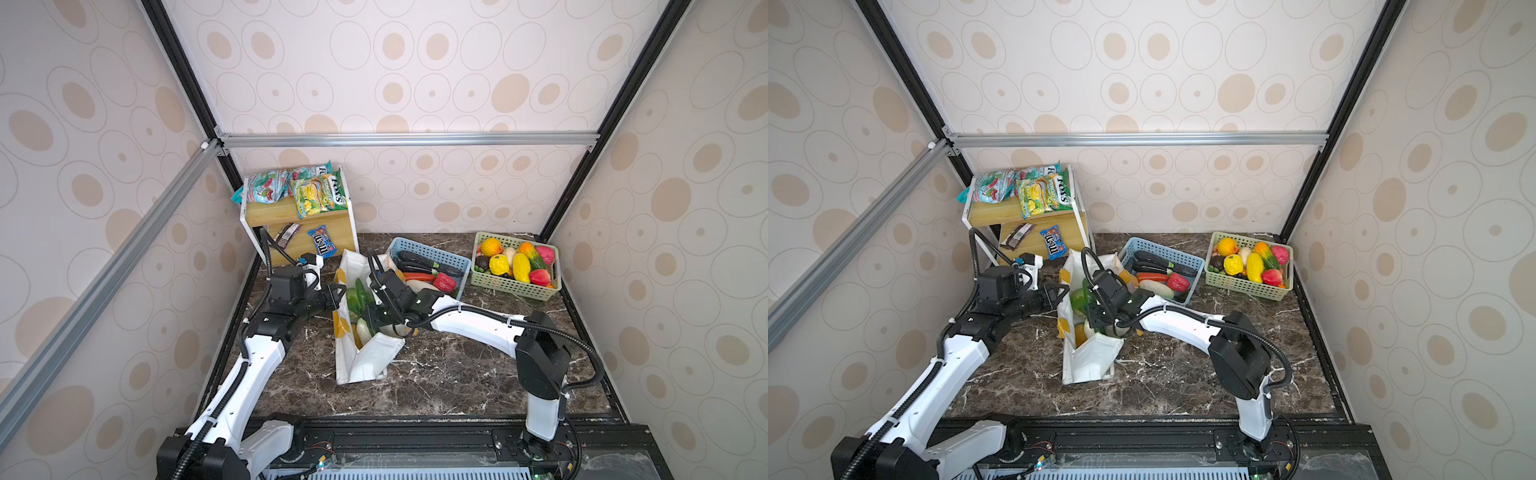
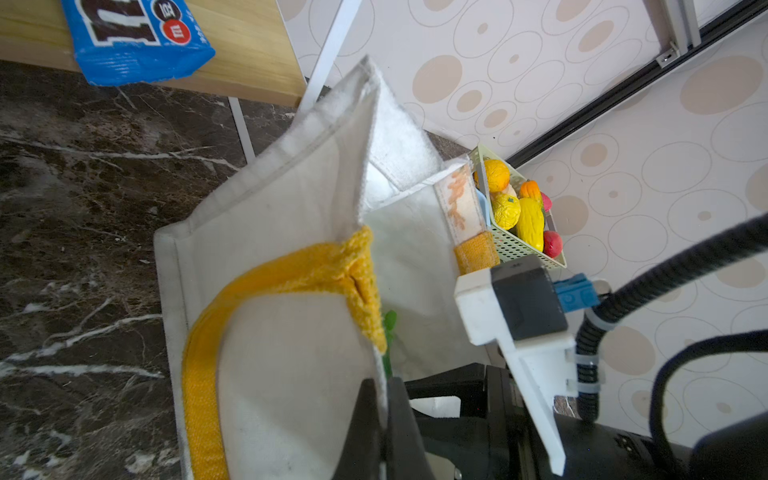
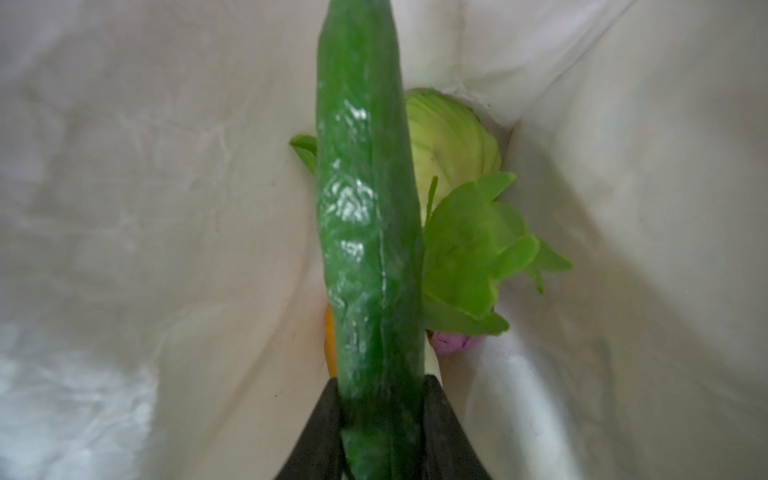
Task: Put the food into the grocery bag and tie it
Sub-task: 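Lower the cucumber into the bag and open the right gripper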
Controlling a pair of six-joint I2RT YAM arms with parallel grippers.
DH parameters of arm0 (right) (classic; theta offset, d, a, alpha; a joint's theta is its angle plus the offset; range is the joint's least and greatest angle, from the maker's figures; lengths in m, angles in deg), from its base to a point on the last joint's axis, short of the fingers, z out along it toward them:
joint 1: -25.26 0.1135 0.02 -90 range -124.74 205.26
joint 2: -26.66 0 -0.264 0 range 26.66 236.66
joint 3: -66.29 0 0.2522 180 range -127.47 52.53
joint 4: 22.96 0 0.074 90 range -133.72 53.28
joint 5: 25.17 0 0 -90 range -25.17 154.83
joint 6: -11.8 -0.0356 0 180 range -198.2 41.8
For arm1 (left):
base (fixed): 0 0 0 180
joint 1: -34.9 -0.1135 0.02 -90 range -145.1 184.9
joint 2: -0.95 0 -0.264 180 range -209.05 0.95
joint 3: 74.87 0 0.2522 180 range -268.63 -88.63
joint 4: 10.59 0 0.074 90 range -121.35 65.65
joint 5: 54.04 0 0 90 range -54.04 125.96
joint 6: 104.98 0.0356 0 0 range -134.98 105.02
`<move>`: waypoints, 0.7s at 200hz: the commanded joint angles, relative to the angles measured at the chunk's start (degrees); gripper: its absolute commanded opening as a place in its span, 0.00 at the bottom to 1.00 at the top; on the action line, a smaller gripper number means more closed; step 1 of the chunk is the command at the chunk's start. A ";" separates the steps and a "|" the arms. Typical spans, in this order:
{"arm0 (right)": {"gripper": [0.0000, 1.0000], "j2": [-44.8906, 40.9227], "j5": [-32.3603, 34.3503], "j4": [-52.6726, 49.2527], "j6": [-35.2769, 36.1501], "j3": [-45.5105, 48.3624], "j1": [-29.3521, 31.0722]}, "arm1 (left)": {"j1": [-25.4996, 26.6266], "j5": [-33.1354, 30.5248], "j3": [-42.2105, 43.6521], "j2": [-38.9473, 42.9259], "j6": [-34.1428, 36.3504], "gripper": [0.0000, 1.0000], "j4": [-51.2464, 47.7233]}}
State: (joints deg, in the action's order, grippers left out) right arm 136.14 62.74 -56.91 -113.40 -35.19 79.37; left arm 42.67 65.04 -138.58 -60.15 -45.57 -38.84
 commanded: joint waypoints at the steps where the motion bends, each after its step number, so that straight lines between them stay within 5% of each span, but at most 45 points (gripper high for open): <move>1: 0.29 1.93 -0.44 -2.82 -3.94 -1.65 0.65 | 0.21 1.04 -3.18 0.80 1.03 0.00 2.48; 140: 0.30 9.85 -0.20 -8.70 -8.47 -8.15 0.71 | 0.17 1.07 -3.02 0.98 1.04 0.00 2.48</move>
State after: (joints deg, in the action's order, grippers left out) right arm 144.03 63.09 -63.12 -120.00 -41.68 79.37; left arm 42.67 65.36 -138.58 -60.15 -45.57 -38.81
